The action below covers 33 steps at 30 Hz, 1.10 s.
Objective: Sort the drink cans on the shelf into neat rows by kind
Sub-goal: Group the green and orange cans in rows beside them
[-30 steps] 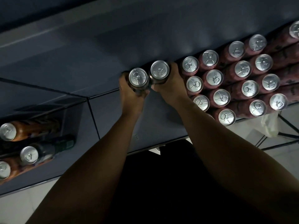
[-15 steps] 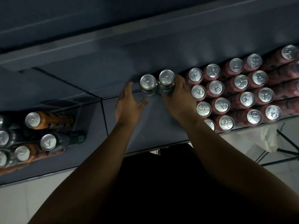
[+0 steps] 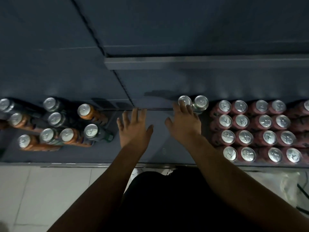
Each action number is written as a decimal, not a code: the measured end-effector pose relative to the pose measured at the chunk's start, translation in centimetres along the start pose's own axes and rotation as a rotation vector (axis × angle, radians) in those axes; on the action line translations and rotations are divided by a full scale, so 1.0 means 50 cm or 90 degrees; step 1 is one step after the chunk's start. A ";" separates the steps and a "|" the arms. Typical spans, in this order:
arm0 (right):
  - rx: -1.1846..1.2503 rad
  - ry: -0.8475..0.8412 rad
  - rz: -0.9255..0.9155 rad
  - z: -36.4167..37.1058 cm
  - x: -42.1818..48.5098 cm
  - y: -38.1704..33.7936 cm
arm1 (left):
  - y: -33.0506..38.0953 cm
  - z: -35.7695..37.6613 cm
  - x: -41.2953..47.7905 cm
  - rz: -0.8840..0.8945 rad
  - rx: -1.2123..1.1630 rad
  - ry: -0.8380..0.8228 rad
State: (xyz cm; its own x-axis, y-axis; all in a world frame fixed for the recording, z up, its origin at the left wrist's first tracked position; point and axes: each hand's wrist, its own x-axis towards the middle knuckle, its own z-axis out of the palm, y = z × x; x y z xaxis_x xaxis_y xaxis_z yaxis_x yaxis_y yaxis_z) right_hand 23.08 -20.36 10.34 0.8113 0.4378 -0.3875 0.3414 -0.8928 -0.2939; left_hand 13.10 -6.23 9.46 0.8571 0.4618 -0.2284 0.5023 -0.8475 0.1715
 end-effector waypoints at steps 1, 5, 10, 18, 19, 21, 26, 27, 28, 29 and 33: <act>-0.009 -0.013 -0.022 0.003 -0.001 -0.019 | -0.012 -0.007 -0.008 -0.018 0.007 0.000; -0.047 -0.059 -0.118 0.024 0.001 -0.090 | -0.066 -0.021 -0.045 -0.089 0.012 0.015; -0.061 -0.089 -0.217 0.051 0.009 -0.174 | -0.142 -0.030 -0.092 -0.196 0.007 0.029; -0.064 -0.115 -0.285 0.108 0.009 -0.336 | -0.320 -0.040 -0.146 -0.295 -0.047 0.046; -0.058 -0.119 -0.282 0.116 0.009 -0.357 | -0.350 -0.039 -0.149 -0.305 -0.055 0.042; -0.039 -0.123 -0.264 0.132 0.011 -0.398 | -0.410 -0.036 -0.152 -0.304 -0.057 0.040; 0.074 -0.149 -0.175 0.183 -0.004 -0.482 | -0.548 -0.038 -0.145 -0.292 -0.137 0.078; 0.101 -0.153 -0.144 0.196 -0.005 -0.491 | -0.576 -0.035 -0.142 -0.302 -0.163 0.083; 0.132 -0.152 -0.108 0.209 -0.006 -0.498 | -0.602 -0.028 -0.138 -0.311 -0.190 0.086; 0.163 -0.151 -0.071 0.224 -0.003 -0.501 | -0.626 -0.023 -0.133 -0.318 -0.220 0.090; 0.321 -0.129 0.069 0.279 0.007 -0.506 | -0.685 0.007 -0.104 -0.316 -0.387 0.107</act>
State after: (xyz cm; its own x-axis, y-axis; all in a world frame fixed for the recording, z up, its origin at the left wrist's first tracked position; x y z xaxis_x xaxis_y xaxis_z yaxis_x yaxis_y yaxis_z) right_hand 8.13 3.85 5.44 0.7043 0.4024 -0.5848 -0.0485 -0.7946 -0.6052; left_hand -8.61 20.32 4.41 0.4988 0.8218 -0.2753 0.7623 -0.2648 0.5906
